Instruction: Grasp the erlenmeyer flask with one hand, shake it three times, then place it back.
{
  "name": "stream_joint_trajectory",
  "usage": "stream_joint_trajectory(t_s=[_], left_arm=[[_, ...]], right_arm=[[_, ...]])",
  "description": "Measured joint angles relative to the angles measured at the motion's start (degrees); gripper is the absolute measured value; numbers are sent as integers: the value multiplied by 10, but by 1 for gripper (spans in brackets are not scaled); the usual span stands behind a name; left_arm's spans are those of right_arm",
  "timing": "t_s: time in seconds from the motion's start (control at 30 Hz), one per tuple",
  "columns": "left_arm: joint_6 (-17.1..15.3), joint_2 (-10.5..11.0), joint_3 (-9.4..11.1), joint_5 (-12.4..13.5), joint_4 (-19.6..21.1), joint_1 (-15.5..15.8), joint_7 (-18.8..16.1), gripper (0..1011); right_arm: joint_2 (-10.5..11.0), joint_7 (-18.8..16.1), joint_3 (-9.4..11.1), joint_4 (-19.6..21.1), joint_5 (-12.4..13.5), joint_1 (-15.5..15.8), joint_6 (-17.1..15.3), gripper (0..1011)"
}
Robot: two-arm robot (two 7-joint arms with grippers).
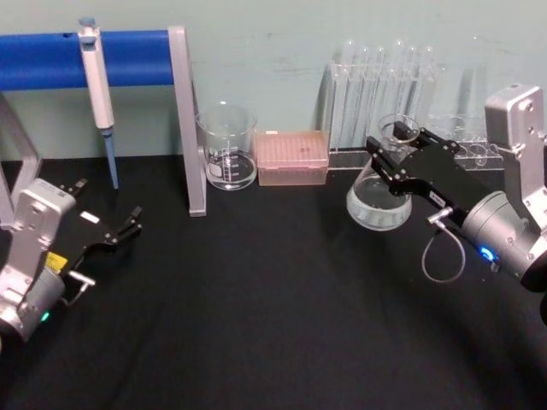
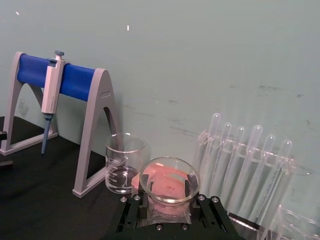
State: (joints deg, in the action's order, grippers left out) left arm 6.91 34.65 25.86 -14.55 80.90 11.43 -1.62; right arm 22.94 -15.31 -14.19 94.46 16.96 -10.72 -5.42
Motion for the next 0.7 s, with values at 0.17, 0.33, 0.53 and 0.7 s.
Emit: stream_joint_trajectory(t_s=[0.17,0.33,0.53,0.7], left_arm=[[0,0,0,0,0,0,0,1001],[0,0,0,0,0,0,0,1001],[0,0,0,0,0,0,0,1001],[0,0,0,0,0,0,0,1001]], right_arm=[[-6,-6,3,-1,-5,0,-1,450],[-11,-18,-3,-2,-6,-4,-2,450],[-14,-39,-18,-2,-3,-8,-4,450],[-17,-52,-31,-1,4,-12,-4,450]])
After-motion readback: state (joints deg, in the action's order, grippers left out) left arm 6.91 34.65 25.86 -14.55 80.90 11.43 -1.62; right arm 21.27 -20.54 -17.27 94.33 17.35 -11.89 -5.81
